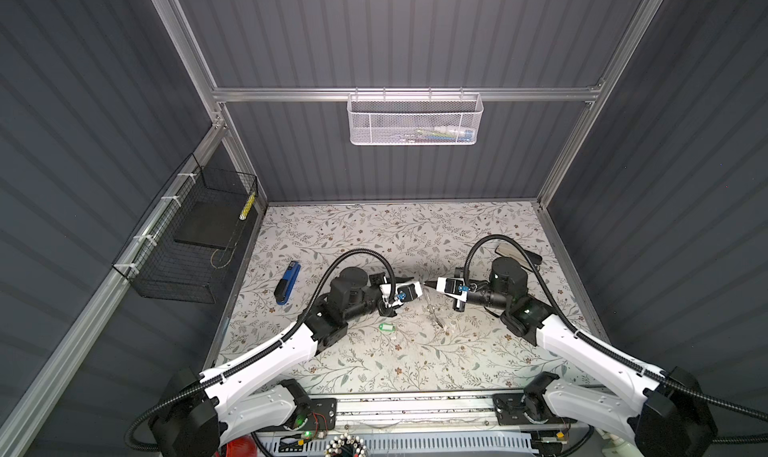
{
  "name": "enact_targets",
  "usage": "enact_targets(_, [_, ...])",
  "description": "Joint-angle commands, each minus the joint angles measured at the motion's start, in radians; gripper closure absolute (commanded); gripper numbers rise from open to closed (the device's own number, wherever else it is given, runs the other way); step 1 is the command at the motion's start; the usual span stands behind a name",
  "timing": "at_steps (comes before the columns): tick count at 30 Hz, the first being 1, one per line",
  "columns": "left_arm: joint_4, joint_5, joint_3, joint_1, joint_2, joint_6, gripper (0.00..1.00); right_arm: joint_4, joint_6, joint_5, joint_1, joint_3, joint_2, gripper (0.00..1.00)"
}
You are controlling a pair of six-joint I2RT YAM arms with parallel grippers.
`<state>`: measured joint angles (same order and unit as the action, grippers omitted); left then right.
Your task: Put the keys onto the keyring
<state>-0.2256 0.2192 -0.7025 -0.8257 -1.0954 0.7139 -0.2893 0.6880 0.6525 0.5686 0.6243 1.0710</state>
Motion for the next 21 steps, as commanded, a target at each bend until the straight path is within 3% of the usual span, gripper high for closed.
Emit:
enact_targets(1, [-0.029, 0.006, -0.034, -0.013, -0.013, -0.023, 0.72, -0.014, -0.008, 0.028, 0.001, -0.003, 0.001, 1.00])
enact_targets(5, [-0.024, 0.068, -0.034, -0.016, -0.014, -0.014, 0.73, -0.010, -0.004, 0.020, 0.002, -0.002, 0.006, 1.00])
enact_targets(21, [-0.035, 0.091, -0.057, -0.017, -0.030, -0.034, 0.79, 0.017, 0.011, 0.027, 0.005, 0.009, 0.010, 1.00])
